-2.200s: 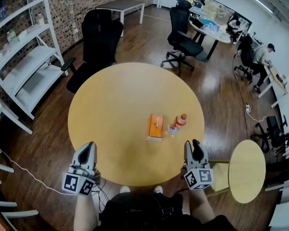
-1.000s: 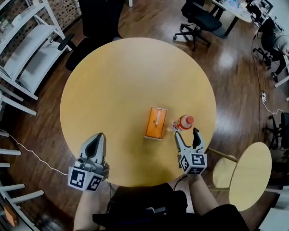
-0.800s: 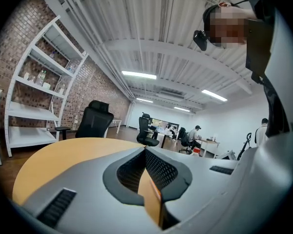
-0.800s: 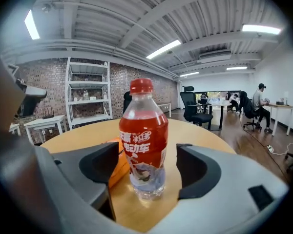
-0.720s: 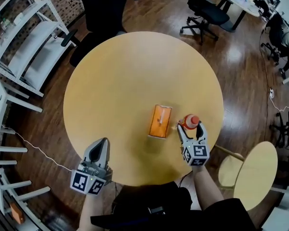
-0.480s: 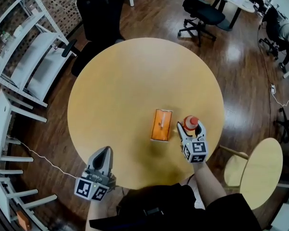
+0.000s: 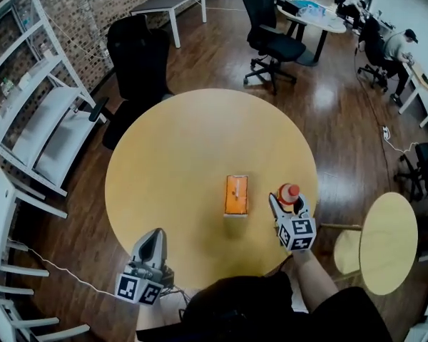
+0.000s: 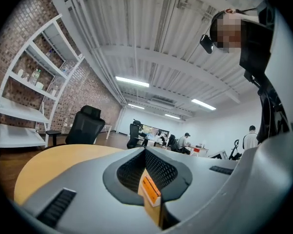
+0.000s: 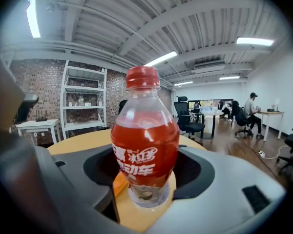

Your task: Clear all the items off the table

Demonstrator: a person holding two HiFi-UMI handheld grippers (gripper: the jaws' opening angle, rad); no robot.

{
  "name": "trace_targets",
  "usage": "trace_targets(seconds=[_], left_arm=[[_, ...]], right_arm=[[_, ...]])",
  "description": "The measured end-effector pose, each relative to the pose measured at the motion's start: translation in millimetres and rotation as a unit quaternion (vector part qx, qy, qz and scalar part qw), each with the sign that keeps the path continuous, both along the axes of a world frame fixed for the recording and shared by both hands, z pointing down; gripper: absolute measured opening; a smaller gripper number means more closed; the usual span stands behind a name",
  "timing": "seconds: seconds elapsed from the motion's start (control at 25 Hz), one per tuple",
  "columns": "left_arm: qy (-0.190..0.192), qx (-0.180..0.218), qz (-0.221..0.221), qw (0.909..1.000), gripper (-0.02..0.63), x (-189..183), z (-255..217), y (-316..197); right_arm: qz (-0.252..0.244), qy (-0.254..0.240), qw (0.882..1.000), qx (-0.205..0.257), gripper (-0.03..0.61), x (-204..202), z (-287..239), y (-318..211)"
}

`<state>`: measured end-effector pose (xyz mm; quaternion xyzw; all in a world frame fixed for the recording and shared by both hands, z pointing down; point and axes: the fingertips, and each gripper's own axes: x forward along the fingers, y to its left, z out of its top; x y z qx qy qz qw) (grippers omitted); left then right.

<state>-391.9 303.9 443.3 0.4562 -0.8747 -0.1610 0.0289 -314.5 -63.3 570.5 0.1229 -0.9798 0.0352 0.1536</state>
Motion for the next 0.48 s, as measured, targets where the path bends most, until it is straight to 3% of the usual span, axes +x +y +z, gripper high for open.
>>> trace_targets(seconds=[0.2, 0.36, 0.48], left_arm=[[-0.018, 0.021, 0.085, 0.996, -0.006, 5, -1, -27], [-0.038, 0.018, 0.163, 0.9857, -0.006, 24, -1, -66], [-0.03, 0.032, 0.214, 0.9757, -0.006, 46, -6, -101]], right_arm=[[0.067, -0.031, 0.997, 0.037, 0.31, 63, -53, -4], [0.135, -0.036, 0.989, 0.055, 0.308, 136, -82, -12], [0.187, -0.032, 0.98, 0.056, 0.307, 204, -91, -21]])
